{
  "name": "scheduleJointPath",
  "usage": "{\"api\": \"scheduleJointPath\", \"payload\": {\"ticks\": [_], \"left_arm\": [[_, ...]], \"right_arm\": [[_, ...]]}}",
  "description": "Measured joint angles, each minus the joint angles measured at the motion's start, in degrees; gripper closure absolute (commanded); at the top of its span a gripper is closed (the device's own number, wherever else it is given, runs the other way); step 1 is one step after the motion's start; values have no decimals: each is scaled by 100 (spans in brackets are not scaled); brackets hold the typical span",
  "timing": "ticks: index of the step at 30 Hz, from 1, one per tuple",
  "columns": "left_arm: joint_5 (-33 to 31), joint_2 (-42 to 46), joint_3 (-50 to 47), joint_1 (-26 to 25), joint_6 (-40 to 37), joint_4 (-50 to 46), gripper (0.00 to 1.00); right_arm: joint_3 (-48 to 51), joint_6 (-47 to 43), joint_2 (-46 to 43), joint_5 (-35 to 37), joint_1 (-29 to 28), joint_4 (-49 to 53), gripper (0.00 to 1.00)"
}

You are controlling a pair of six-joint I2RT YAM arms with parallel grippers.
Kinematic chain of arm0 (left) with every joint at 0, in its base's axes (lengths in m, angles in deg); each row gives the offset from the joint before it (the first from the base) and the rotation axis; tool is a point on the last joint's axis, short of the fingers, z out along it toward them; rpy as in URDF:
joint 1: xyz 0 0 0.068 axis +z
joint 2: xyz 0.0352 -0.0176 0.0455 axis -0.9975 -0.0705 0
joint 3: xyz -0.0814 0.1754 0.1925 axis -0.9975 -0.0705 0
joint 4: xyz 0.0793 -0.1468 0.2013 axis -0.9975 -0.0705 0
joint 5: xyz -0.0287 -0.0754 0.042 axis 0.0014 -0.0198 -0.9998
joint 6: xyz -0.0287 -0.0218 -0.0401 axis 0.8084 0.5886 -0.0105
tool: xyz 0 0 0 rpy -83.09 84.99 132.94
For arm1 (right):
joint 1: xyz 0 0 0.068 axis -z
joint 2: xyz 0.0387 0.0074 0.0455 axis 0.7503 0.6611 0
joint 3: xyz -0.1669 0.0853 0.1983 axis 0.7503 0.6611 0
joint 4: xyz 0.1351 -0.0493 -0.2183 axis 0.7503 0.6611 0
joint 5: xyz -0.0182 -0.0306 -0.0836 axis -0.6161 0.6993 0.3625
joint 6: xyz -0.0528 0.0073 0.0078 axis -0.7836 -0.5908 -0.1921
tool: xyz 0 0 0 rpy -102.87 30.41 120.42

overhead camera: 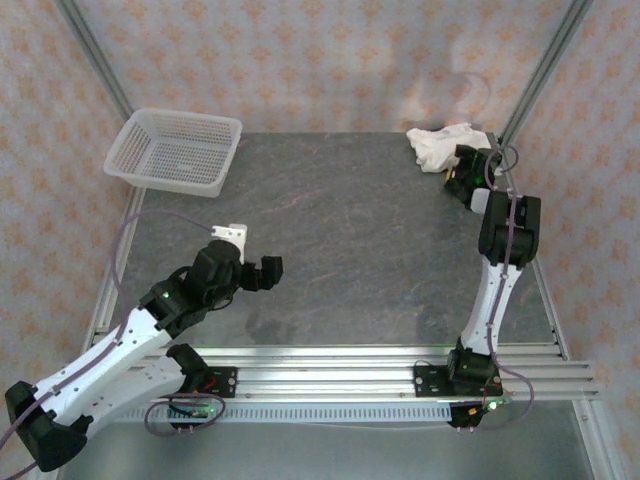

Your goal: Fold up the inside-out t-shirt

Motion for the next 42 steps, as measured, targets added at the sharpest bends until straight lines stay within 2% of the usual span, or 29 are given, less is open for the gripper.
{"api": "scheduleJointPath", "payload": {"ticks": [4,9,14,17,19,23,26,29,32,35,42], "left_arm": [[-1244,400,-361,2,-205,332,0],[-2848,734,-1139,195,-623,1231,0],[-3447,573,-1867,988,-1158,2103,0],[-3401,343,-2140,1556,-1399,2680,0],[-3202,186,-2398,1860,-1587,3268,0],[-2531,-702,-2793,2555,-1882,4516,0],[-2111,-1812,-2695,2931,-2039,5257,0],[-1722,-2968,-2343,3032,-2177,5984,0],[-1281,-4142,-1823,3145,-2282,6701,0],[-872,-4321,-1709,3322,-2282,6780,0],[-592,-4304,-1676,3381,-2284,6898,0]], "right_arm": [[1331,-920,-1449,48,79,479,11],[2658,-2682,-4061,688,26,1467,10],[3941,-4485,-6293,1779,-437,1705,8],[5010,-5401,-6929,2544,-879,1357,7],[5678,-5862,-6918,2835,-1014,1047,7],[6384,-6496,-6135,3012,-1036,485,7],[6465,-6975,-5571,3034,-1161,-496,6],[6360,-7305,-4500,3008,-1244,-1766,3],[6229,-7427,-4096,3012,-1250,-1812,1],[6054,-7488,-4105,3012,-1250,-1882,1],[5799,-7698,-4118,2870,-1259,-1851,1]]}}
